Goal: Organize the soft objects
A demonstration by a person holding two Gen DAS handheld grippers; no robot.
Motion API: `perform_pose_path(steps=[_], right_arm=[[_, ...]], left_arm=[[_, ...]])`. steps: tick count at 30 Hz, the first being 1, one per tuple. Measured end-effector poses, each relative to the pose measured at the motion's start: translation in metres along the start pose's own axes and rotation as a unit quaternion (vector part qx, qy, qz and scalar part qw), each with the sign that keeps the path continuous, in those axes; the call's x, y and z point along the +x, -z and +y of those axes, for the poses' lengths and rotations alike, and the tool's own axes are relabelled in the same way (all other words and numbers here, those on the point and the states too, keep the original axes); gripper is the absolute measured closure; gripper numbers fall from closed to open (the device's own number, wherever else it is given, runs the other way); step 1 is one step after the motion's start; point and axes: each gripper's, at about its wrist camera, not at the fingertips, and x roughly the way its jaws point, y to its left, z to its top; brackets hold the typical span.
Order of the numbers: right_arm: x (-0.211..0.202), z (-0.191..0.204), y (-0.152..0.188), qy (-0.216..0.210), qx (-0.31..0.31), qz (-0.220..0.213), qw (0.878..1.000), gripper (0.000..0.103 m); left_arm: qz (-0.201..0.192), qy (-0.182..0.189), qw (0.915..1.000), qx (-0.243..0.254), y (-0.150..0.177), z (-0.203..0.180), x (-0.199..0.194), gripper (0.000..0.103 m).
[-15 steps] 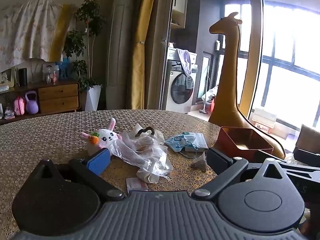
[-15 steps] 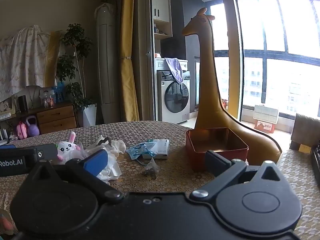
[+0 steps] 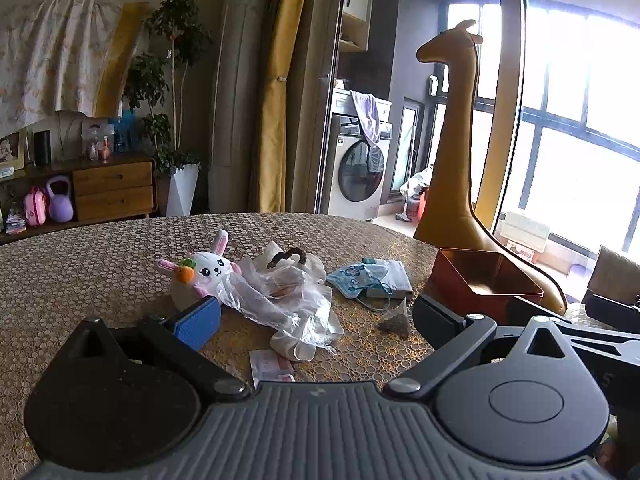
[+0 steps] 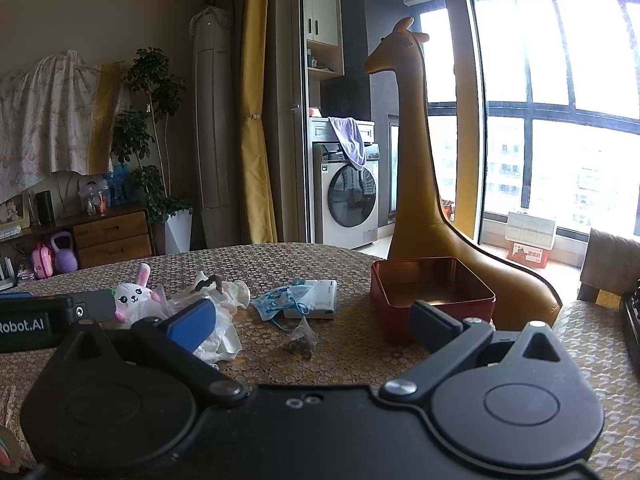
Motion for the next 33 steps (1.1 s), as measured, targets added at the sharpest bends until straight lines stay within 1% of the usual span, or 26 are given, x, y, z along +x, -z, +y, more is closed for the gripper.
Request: perform_pose_path(steps=[2,4,5,11,13,16,22,23,26,33], right_arm=[[0.0000,0.0002,0.0002,0.000,0.000,0.000,1.000,0.000],[-0.0004,0.0005,0.0003,0.001,0.000,0.000,1.000,0.000],[-0.0002,0.0003,0.0003,0.000,0.001,0.000,1.000,0.000],[-0.0010,-0.0006,-0.0001,0.004,0.004,-0.003,1.000,0.000],[-0.0007,-0.0007,-0.0002,0.004,0.004,-0.003,1.000,0.000],[0.0000,-0.0002,0.0001,0.005,0.004,-0.002,1.000,0.000],[0.0004,-0.0002,0.0005,0.008,0.007,-0.005,1.000,0.000],[0.0006,0.0000,0.0007,0.008,0.007,-0.005,1.000,0.000],[0.0008,0.0001,0.0006,0.008,0.006,-0.005,1.000,0.000],[0.0024,0.0005,0.0025,0.013,0.008,-0.008,1.000,0.000]], left_arm=[[0.006,0.002,1.0000,0.000,-0.0040,-0.0023,-0.0032,0.000],[0.006,0.005,1.0000,-0.006,-0.0034,-0.0019,-0.0036,0.000],[0.003,0.003,1.0000,0.000,-0.0038,-0.0026,-0.0037,0.000],[0.002,0.003,1.0000,0.000,-0.0035,-0.0031,-0.0042,0.000],[-0.005,0.001,1.0000,0.005,-0.0031,-0.0035,-0.0046,0.000],[-0.005,0.006,1.0000,-0.002,-0.0047,-0.0025,-0.0044,0.000],[-0.008,0.005,0.9999,0.006,-0.0062,-0.0039,-0.0039,0.000],[-0.016,0.006,0.9998,0.006,-0.0059,-0.0041,-0.0043,0.000],[-0.006,0.006,1.0000,-0.002,-0.0068,-0.0023,-0.0032,0.000],[-0.003,0.006,1.0000,0.005,-0.0080,-0.0021,-0.0020,0.000]])
